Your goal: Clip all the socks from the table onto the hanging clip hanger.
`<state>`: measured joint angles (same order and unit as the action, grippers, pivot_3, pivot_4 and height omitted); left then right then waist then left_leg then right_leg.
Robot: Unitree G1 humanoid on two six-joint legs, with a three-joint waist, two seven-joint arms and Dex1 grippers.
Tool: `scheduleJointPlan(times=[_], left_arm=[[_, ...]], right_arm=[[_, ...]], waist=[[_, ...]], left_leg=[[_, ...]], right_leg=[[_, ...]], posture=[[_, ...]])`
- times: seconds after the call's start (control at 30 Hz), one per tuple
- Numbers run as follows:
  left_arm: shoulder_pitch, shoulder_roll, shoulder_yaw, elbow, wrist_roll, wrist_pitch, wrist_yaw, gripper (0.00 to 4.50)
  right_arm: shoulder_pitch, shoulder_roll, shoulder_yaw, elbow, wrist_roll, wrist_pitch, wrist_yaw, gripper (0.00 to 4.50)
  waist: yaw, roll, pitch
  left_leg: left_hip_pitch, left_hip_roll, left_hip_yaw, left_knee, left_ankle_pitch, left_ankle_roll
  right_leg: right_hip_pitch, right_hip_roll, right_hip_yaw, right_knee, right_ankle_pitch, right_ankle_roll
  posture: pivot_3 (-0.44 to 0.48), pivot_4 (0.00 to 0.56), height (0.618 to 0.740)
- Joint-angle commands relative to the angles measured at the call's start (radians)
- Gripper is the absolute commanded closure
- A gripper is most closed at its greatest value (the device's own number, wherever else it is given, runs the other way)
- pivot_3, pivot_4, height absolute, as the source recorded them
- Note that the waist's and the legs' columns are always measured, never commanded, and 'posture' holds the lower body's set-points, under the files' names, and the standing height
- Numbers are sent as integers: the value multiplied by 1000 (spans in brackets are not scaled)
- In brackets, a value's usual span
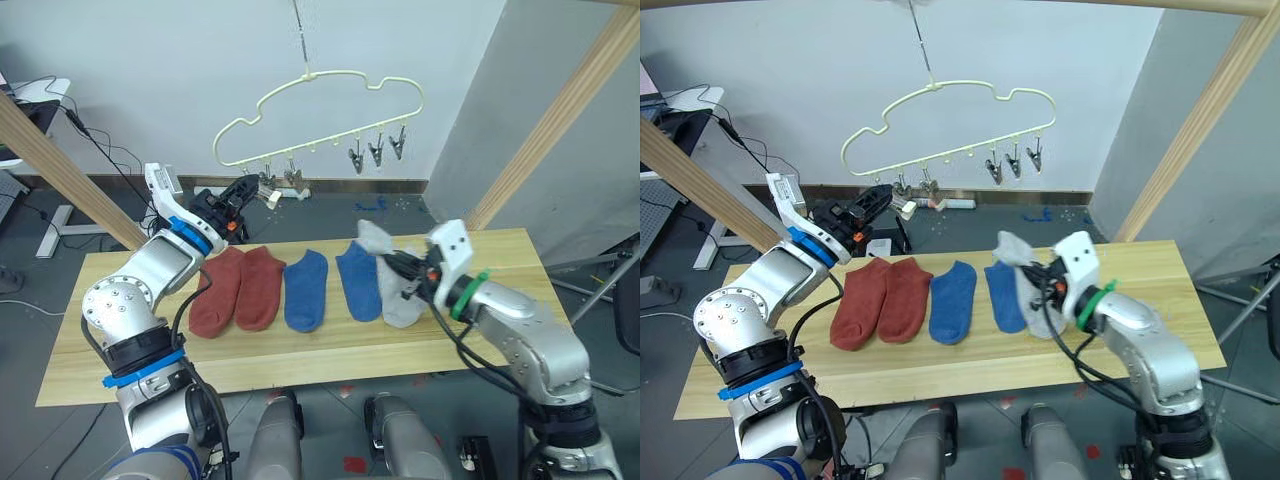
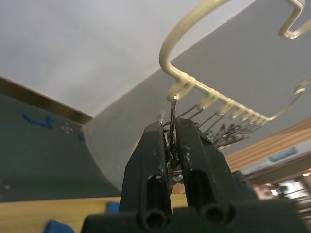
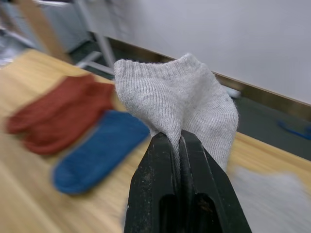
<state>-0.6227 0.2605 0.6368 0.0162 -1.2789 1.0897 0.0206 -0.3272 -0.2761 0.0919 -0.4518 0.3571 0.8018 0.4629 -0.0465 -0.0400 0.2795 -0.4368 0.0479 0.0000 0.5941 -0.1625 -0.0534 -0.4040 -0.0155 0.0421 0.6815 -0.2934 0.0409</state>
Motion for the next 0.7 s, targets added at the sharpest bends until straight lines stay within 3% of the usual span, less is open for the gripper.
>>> scheduleJointPlan(times=[0.03,0.2,0.7], left_arm=[[4,15,-8,-18,-119,35,69,4500],[16,33,-46,-28,-178,24,103,4500],[87,70,-135,-71,-266,-52,133,4500]], right_arm=[[-84,72,85,22,-11,-29,-26,4419],[-158,106,159,96,-55,-95,-13,4419],[-247,145,199,170,-86,-160,9,4419]], waist=[[3,0,0],[21,-1,0],[21,-1,1]], left_leg=[[0,0,0,0,0,0],[-1,-1,0,0,0,0],[-2,-1,-1,-1,0,-1]], right_leg=[[0,0,0,0,0,0],[0,-1,-1,-1,1,-2],[-1,-2,-2,-1,2,-4]], posture=[[18,289,740],[27,288,740],[46,294,740]])
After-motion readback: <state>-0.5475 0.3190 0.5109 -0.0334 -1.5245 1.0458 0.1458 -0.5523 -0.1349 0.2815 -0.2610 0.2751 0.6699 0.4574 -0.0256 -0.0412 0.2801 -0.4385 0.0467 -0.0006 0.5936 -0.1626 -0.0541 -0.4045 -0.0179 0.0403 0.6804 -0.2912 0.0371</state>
